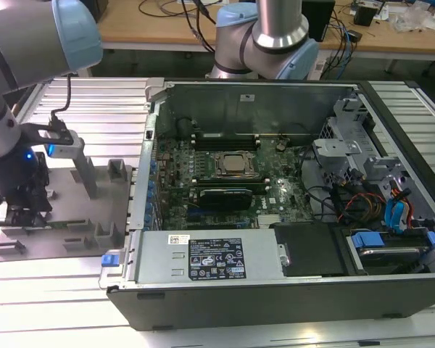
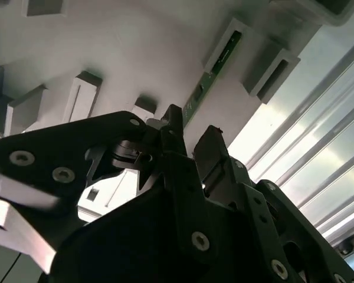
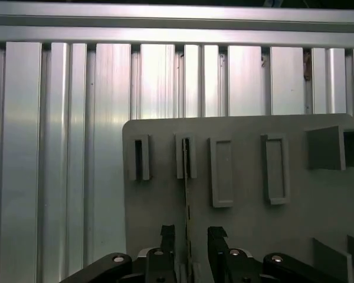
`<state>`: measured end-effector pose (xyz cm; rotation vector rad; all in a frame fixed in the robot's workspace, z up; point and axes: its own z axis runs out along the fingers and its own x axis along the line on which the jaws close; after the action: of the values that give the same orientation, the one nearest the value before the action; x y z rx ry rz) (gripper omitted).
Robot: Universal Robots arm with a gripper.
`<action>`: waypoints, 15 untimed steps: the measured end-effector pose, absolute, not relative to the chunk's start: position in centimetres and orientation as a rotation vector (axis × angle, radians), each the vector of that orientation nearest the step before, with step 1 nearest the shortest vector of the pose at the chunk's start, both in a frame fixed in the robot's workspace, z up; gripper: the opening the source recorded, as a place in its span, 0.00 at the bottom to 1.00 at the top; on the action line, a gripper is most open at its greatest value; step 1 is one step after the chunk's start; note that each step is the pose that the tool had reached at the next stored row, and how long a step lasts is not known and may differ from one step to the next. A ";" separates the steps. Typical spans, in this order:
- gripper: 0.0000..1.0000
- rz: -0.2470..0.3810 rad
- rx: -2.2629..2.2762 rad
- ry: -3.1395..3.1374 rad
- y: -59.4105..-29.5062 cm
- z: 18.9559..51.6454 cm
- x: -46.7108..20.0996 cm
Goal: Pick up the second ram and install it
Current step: 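Pick up the second ram and move it above second insertion slot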
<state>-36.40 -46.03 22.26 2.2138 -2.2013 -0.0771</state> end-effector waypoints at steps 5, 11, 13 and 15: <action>0.34 -0.077 2.221 -2.194 -46.0 20.7 -36.3; 0.34 -0.079 2.224 -2.192 -46.0 19.9 -36.3; 0.26 -0.080 2.225 -2.193 -46.0 19.9 -36.3; 0.19 -0.081 2.225 -2.193 -46.0 19.9 -36.3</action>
<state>-36.32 -46.04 19.88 2.2249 -2.1929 -0.0805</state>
